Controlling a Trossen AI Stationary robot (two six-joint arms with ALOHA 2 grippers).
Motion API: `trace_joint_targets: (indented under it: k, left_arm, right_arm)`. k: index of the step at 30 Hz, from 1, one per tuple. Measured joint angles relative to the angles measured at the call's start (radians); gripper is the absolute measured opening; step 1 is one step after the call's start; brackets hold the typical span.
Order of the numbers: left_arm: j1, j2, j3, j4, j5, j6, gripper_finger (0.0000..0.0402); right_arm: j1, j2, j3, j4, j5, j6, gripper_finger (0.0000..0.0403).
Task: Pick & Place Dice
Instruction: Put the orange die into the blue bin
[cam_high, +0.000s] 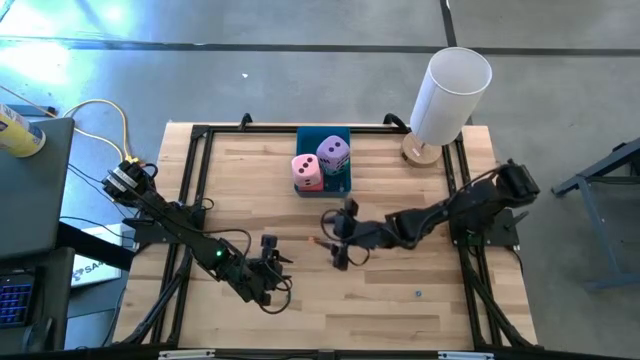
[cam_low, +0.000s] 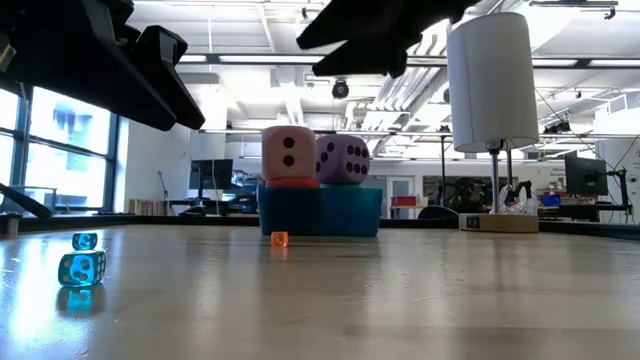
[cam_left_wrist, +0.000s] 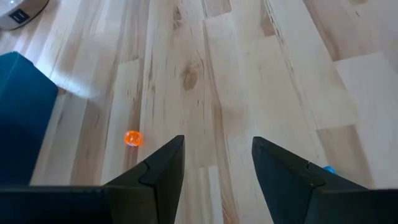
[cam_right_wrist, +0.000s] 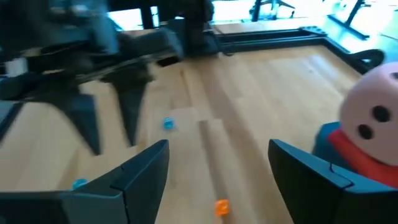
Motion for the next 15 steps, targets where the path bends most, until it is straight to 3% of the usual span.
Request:
trace_joint_targets:
  k: [7, 15]
  left_arm:
    - [0.0, 0.0, 0.0, 0.0, 0.002, -0.015, 0.0179]
    - [0.0, 0.0, 0.0, 0.0, 0.002, -0.022, 0.0179]
  right_arm:
    - [0.068, 0.019, 0.0, -0.024, -0.004, 0.053, 0.0265]
    - [0.124, 0.13, -0.001, -0.033, -0.02, 0.136, 0.0265]
